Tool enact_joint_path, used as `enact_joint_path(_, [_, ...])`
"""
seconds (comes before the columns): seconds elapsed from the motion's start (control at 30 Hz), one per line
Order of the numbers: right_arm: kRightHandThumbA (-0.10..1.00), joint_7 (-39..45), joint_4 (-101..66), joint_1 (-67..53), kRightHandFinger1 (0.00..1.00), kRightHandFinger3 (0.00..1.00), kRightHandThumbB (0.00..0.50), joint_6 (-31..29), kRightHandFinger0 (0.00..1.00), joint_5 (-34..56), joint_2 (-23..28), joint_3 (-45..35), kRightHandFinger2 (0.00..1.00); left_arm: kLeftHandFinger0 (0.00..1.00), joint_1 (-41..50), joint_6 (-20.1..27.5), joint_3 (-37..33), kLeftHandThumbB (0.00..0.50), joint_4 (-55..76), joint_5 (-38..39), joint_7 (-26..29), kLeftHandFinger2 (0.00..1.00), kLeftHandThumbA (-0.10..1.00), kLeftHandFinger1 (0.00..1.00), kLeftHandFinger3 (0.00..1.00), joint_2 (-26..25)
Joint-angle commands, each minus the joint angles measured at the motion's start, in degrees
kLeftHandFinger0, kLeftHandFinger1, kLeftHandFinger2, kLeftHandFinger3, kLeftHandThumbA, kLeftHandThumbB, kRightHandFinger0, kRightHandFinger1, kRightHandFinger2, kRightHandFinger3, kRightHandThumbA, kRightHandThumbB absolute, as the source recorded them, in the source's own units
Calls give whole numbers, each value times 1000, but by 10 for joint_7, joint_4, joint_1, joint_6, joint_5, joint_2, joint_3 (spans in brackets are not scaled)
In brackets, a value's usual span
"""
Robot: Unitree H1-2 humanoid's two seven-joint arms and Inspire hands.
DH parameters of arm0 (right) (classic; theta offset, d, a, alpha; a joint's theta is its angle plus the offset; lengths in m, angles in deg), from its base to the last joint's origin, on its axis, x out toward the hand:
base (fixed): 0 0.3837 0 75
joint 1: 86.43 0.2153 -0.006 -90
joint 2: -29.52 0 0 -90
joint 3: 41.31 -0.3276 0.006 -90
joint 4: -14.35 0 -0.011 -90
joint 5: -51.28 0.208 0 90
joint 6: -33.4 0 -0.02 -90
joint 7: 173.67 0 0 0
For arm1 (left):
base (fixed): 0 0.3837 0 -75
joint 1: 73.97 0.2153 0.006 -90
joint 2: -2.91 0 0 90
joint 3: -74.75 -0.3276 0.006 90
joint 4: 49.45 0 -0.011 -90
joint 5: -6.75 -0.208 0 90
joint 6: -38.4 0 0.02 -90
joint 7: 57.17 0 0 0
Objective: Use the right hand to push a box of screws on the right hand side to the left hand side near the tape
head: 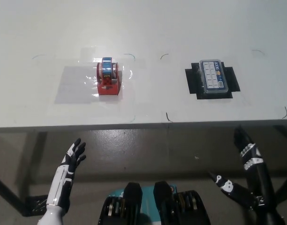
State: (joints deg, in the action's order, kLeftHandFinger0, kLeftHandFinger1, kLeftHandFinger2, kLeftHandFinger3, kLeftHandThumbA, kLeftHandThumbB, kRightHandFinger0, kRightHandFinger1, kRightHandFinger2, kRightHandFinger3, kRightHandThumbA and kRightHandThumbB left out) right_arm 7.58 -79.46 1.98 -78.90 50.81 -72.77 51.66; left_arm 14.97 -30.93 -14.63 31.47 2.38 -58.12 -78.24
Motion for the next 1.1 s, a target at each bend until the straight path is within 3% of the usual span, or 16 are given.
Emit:
enact_joint_path(0.0, [966,-4,-44,19,1000,1000,213,-46,1000,4,5,-14,1000,1000,-5,47,1,138,10,-1,3,1000,1000,1000,1000,-6])
enact_joint_path(0.17, [988,-20,-11,76,1000,1000,229,-46,1000,-12,3,-36,1000,1000,5,53,-1,143,11,4,1,1000,991,1000,1000,-2])
enact_joint_path(0.27, [1000,-21,13,132,1000,1000,284,-1,1000,4,11,-52,1000,1000,12,54,0,138,16,4,2,1000,989,1000,1000,-1])
enact_joint_path(0.33, [995,-22,26,156,1000,1000,281,13,1000,10,13,-61,1000,1000,16,58,0,138,16,0,3,1000,993,1000,1000,-3])
enact_joint_path(0.4, [967,-20,50,206,1000,1000,225,33,1000,22,24,-77,1000,1000,19,61,0,137,14,1,3,1000,999,1000,1000,-3])
enact_joint_path(0.5, [955,-24,69,254,1000,1000,188,75,1000,24,35,-91,1000,1000,22,54,0,150,14,4,1,1000,1000,1000,1000,-2])
enact_joint_path(0.63, [930,-13,129,312,1000,1000,155,86,1000,34,49,-101,1000,1000,26,55,-1,133,17,2,2,1000,1000,1000,1000,-1])
enact_joint_path(0.77, [937,-16,215,370,1000,1000,162,83,1000,25,57,-101,1000,1000,34,52,0,132,24,0,3,1000,1000,1000,1000,1])
enact_joint_path(0.9, [971,-21,329,436,1000,1000,207,83,1000,19,61,-100,1000,1000,42,57,-1,136,23,2,2,1000,1000,1000,1000,1])
enact_joint_path(1.07, [971,-26,480,502,1000,1000,175,44,1000,20,60,-100,1000,1000,53,62,-2,128,25,1,2,1000,1000,1000,1000,0])
